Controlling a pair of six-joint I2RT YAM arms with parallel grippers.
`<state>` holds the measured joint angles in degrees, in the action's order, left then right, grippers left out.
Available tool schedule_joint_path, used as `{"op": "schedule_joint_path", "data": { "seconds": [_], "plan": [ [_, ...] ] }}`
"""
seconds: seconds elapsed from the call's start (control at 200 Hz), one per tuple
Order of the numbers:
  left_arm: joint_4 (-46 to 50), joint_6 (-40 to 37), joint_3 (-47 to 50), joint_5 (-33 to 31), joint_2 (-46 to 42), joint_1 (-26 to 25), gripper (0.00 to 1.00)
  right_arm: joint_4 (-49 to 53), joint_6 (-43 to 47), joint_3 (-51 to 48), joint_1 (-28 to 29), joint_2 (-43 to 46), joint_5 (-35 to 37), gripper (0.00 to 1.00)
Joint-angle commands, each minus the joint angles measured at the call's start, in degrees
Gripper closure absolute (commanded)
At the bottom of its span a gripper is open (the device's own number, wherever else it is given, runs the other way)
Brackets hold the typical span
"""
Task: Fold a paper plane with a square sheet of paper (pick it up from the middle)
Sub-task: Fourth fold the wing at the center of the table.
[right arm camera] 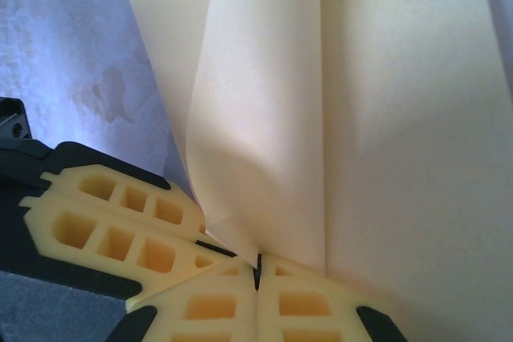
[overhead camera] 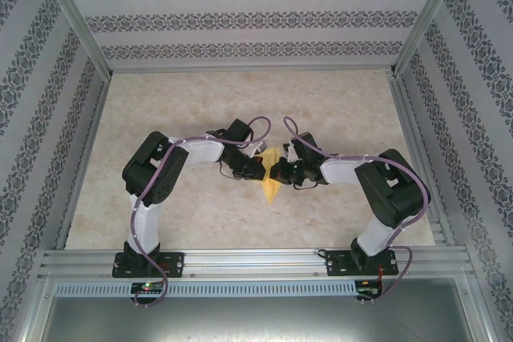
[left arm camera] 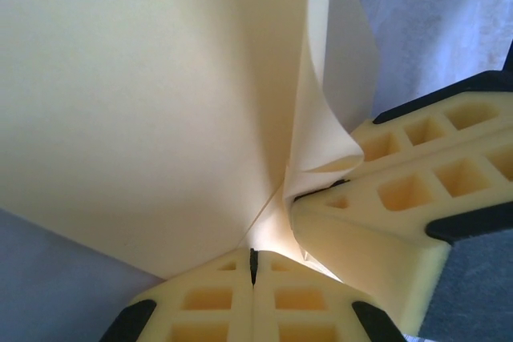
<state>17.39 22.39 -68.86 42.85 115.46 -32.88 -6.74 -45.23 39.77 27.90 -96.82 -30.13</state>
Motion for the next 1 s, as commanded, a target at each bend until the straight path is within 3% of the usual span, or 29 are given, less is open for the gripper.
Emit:
{"op": "schedule_joint_path", "data": {
  "seconds": [0.0, 0.305, 0.63, 0.994],
  "plan": [
    [1.5, 1.0, -0.9, -2.4, -2.8, 0.6, 0.98, 2.9, 1.5, 0.9, 0.5, -1.1, 2.3, 0.96],
    [1.2, 3.2, 0.6, -3.5, -4.9, 0.6, 0.96, 3.1, 1.6, 1.0, 0.9, -1.2, 2.6, 0.95],
    [-9.8, 15.4, 9.1, -8.6, -8.0, -0.2, 1.00, 3.7, 1.6, 0.9, 1.0, -0.1, 2.8, 0.95],
    [-19.6, 22.7, 13.7, -10.6, -11.9, -2.2, 1.00, 3.7, 1.6, 0.4, 1.0, 0.3, 2.8, 0.95]
  ]
}}
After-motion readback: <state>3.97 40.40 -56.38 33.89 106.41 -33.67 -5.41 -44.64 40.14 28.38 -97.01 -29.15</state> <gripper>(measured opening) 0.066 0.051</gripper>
